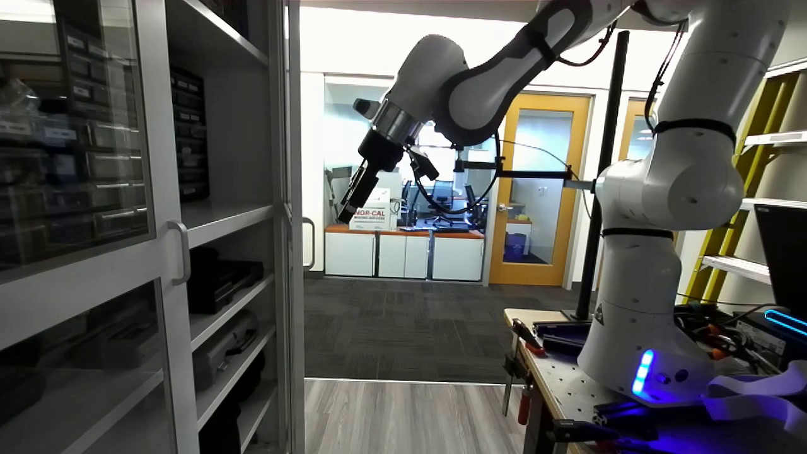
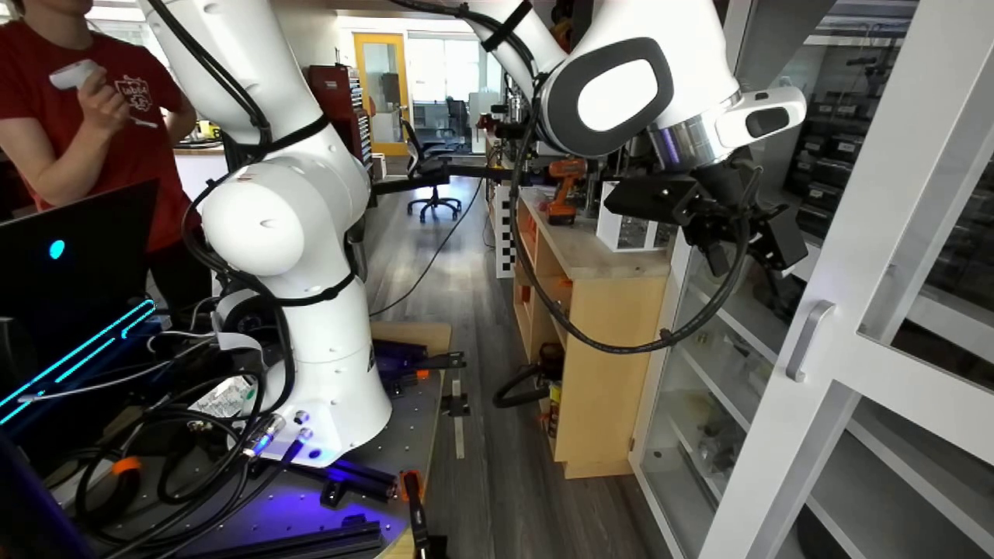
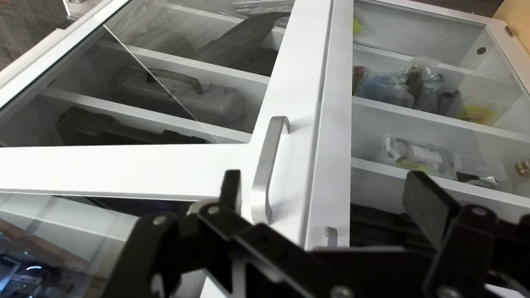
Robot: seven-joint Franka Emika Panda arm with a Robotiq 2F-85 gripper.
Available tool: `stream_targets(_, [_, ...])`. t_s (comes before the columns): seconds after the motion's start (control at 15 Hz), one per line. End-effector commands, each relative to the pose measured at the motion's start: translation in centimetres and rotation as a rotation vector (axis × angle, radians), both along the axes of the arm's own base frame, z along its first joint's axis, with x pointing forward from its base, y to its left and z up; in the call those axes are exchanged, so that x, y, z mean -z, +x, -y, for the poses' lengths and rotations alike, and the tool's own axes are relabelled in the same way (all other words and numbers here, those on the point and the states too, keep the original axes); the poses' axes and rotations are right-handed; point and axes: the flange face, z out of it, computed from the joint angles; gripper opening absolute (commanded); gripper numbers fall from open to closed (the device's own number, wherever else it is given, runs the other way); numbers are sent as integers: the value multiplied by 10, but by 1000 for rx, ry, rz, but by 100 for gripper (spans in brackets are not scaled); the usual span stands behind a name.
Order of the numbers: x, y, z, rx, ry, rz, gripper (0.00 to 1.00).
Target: Close the file cabinet door
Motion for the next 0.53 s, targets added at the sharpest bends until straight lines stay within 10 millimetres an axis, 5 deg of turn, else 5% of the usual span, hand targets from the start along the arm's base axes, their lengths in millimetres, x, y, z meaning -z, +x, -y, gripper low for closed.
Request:
stream_targets(0.0, [2,7,12,-38,-29,50,100])
stream_targets(0.47, [16,16,27,-86,-42,79,100])
